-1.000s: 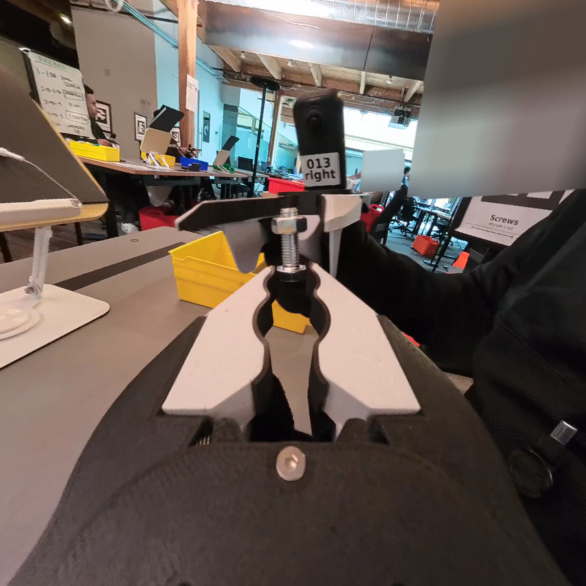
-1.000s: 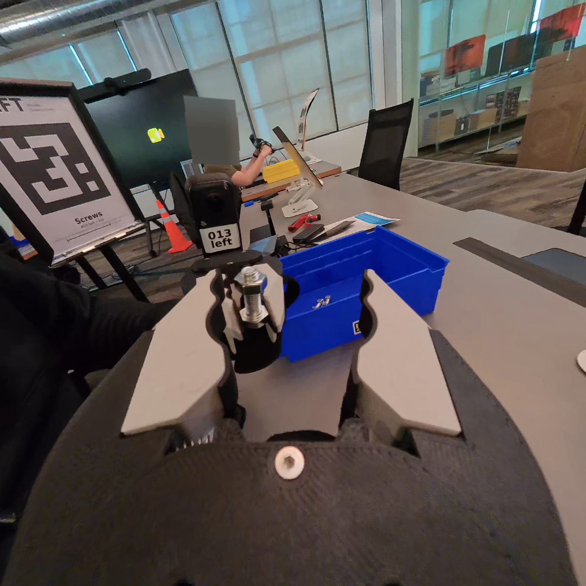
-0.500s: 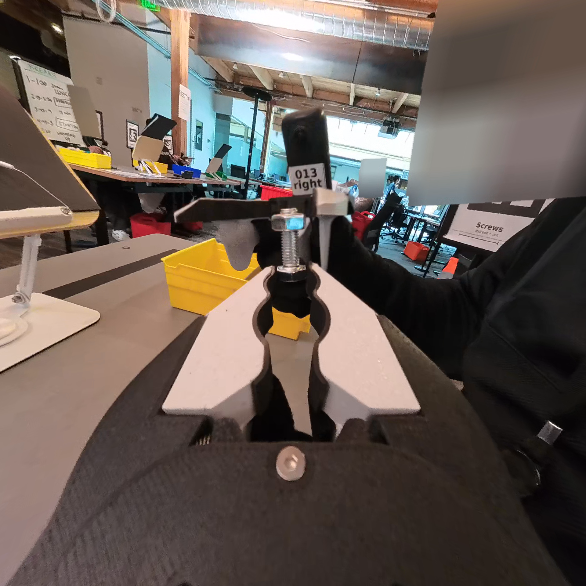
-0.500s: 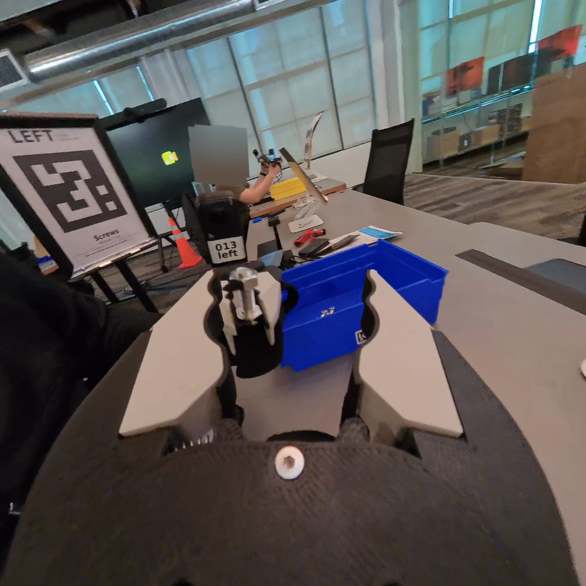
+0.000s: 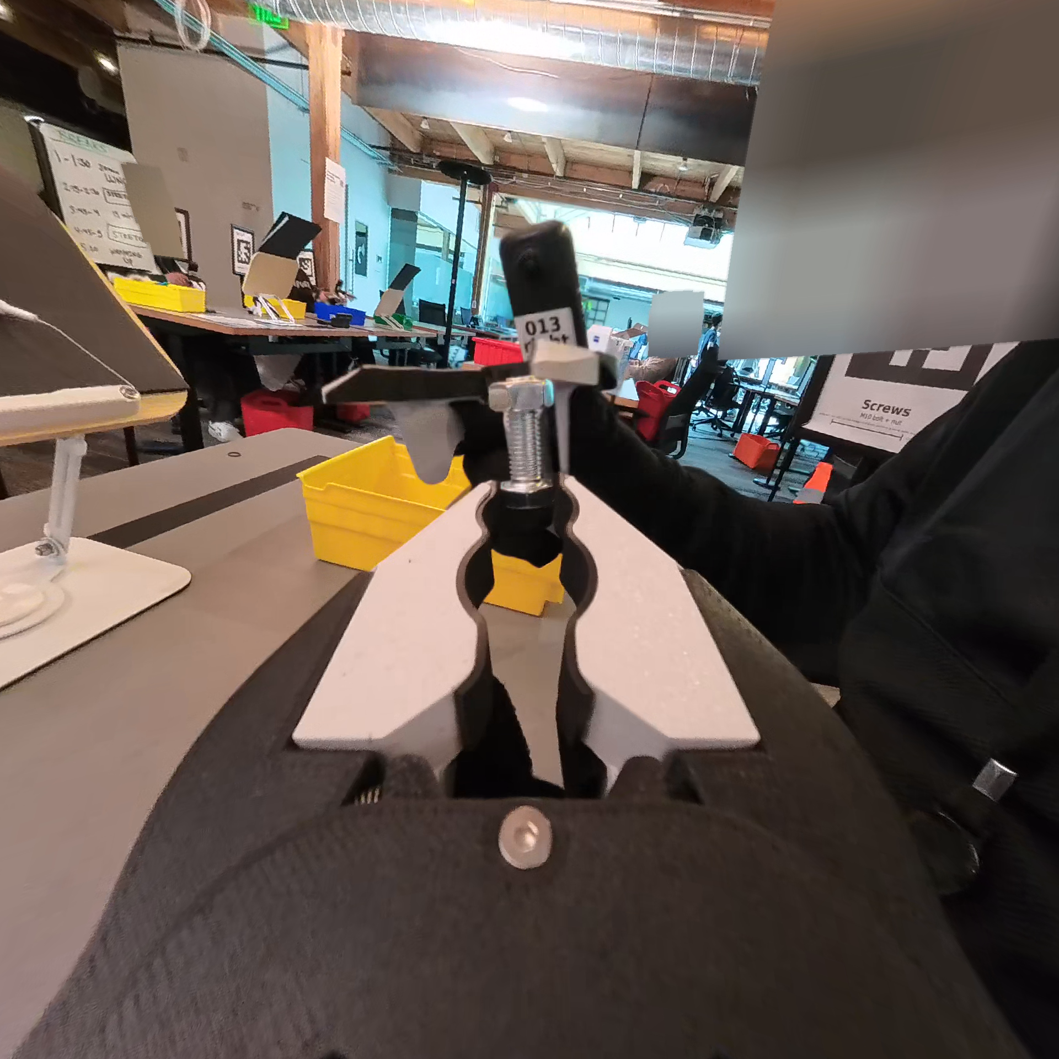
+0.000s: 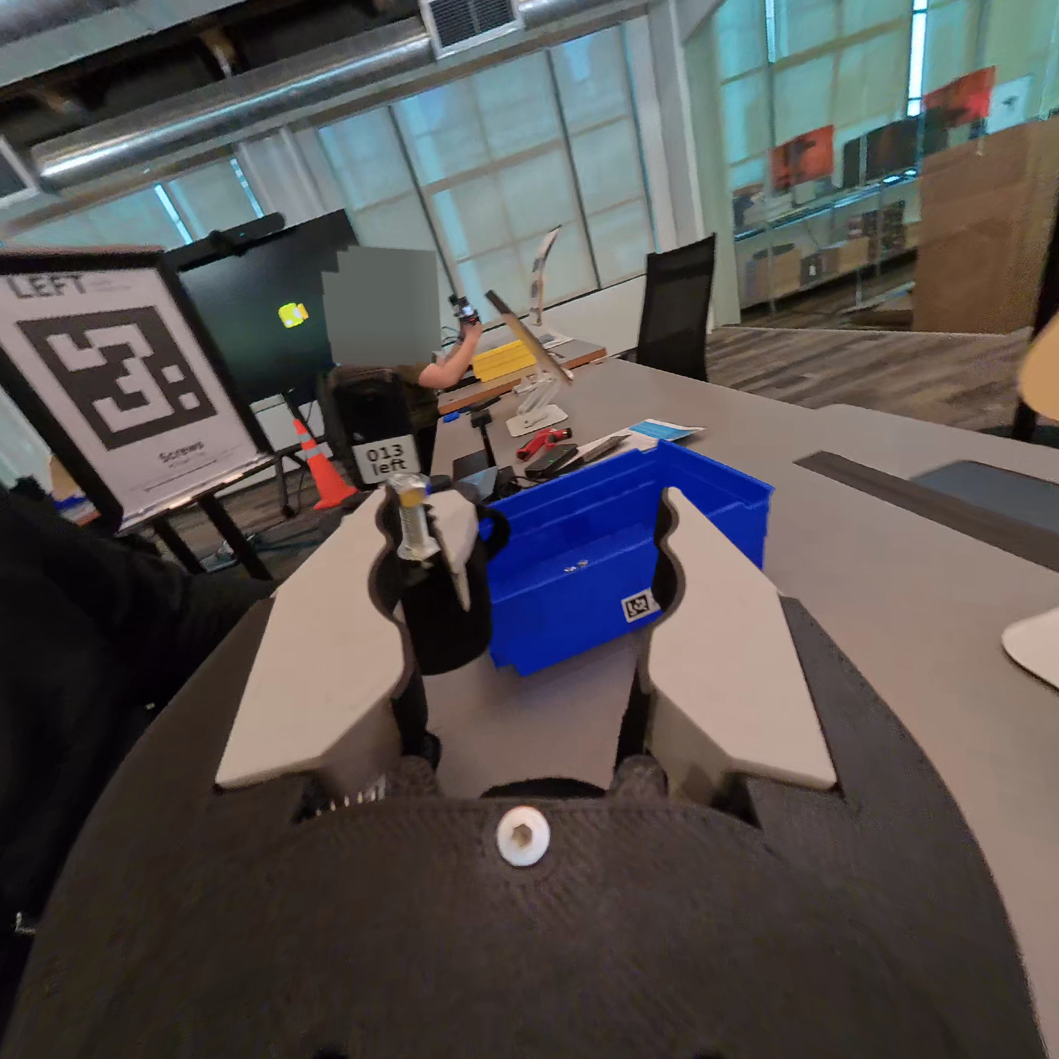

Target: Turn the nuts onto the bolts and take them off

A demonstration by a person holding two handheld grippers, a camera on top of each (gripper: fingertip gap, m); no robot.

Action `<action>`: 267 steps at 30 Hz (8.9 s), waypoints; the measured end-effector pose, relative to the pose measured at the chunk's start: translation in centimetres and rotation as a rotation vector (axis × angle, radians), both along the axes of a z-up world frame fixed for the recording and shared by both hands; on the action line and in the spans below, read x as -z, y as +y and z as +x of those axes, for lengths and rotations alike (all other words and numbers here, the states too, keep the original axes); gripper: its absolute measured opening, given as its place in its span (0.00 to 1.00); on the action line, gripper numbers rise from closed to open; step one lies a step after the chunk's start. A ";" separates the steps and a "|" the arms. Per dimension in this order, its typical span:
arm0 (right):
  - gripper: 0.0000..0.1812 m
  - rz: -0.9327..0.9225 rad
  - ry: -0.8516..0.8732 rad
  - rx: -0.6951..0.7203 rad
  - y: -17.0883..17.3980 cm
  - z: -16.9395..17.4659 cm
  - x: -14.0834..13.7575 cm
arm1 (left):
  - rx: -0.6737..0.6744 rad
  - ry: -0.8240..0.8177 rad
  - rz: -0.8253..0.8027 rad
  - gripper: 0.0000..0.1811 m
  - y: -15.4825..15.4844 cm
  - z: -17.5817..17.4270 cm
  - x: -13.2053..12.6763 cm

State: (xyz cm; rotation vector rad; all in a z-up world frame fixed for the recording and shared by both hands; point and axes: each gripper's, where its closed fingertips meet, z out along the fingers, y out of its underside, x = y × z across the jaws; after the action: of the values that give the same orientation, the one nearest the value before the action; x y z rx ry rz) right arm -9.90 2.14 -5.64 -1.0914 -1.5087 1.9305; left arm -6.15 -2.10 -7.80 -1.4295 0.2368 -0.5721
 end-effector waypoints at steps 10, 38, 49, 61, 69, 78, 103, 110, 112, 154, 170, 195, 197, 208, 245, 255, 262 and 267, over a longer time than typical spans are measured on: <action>0.39 0.039 -0.017 0.020 -0.1 -0.4 0.4 | 0.010 0.022 0.028 0.08 -0.4 0.7 -0.7; 0.47 0.070 0.019 -0.046 -2.2 0.7 -0.9 | -0.013 0.089 0.000 0.09 0.0 0.5 -0.1; 0.45 0.047 0.007 -0.021 -0.8 0.8 -0.6 | -0.026 0.104 0.004 0.09 0.0 0.3 -0.2; 0.43 0.043 -0.027 -0.003 -0.4 0.5 0.2 | -0.038 0.126 -0.007 0.09 0.2 0.3 0.1; 0.31 0.122 -0.066 -0.055 -1.7 1.2 0.5 | -0.216 0.290 -0.085 0.09 1.1 -2.1 2.0; 0.17 0.247 -0.231 -0.053 -2.8 0.9 3.6 | -0.429 0.730 -0.200 0.09 1.8 -4.4 4.5; 0.15 1.037 -0.078 -0.102 -3.0 1.3 5.3 | -0.209 0.649 -0.274 0.09 1.2 -2.6 5.7; 0.25 0.623 -0.187 -0.020 -1.9 0.9 4.2 | -0.325 0.712 -0.265 0.09 1.5 -4.1 5.4; 0.24 0.415 -0.241 -0.023 -1.8 0.9 4.1 | -0.364 0.742 -0.258 0.09 1.6 -4.4 5.3; 0.09 1.723 0.229 -0.218 -4.2 3.1 5.2 | 0.252 -0.021 -0.294 0.09 -0.7 0.6 4.6; 0.30 0.423 -0.327 -0.110 -2.5 2.2 4.7 | -0.039 0.296 -0.236 0.09 0.6 -1.2 3.9; 0.09 1.900 0.295 -0.105 -3.2 3.0 4.9 | 0.291 -0.127 -0.286 0.09 -0.3 1.6 3.7; 0.09 1.859 0.295 -0.103 -3.2 3.0 5.0 | 0.286 -0.124 -0.279 0.09 -0.3 1.5 3.7; 0.29 0.579 -0.210 -0.132 -2.5 3.8 3.2 | 0.132 0.036 -0.257 0.09 0.3 0.0 3.7; 0.09 0.839 -1.110 0.341 23.7 21.0 21.3 | 0.177 0.025 -0.305 0.09 0.3 0.3 4.4; 0.20 0.884 -1.203 0.304 24.5 21.2 23.9 | 0.166 0.038 -0.326 0.09 0.7 0.7 4.9; 0.15 0.745 -0.549 0.214 13.1 13.1 9.8 | 0.193 0.010 -0.270 0.09 0.9 1.6 4.1; 0.17 0.517 -0.118 -0.005 1.0 7.6 3.5 | 0.236 -0.058 -0.193 0.09 0.7 2.7 2.7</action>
State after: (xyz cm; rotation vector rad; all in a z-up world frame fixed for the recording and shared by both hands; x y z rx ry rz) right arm -2.27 3.11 -9.17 -0.9715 -1.9282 1.3729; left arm -3.41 -1.44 -10.52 -1.5802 0.3135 -0.8466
